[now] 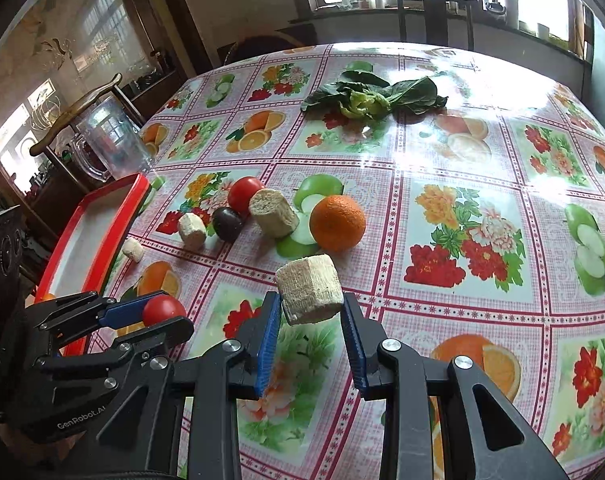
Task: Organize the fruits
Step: 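Grasp red tomato with left tool while right tool grasps white cube, then carry red tomato in left tool while right tool carries cube over tray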
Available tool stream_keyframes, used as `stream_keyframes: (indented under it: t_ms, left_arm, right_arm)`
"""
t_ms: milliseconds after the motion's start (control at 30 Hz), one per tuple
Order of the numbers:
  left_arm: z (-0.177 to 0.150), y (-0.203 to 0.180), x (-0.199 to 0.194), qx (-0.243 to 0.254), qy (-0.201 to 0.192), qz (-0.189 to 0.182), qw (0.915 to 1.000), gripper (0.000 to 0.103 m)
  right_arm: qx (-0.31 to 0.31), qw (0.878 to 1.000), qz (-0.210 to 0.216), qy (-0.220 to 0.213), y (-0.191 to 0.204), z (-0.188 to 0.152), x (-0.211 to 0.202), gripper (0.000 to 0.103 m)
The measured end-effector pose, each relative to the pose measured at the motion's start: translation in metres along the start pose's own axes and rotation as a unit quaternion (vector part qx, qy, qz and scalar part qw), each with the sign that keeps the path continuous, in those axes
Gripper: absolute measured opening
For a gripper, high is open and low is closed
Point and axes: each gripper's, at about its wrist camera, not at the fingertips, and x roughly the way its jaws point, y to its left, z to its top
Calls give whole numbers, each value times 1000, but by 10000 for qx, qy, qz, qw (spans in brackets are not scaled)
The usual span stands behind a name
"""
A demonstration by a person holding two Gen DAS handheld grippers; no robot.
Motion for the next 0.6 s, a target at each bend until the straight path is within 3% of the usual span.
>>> stream_keyframes:
  t_ms: [600]
  left_arm:
    - [-41,27,-70,-330,-441,161,9984,30]
  right_arm:
    - [-271,9990,323,-118,65,-31,-37,31]
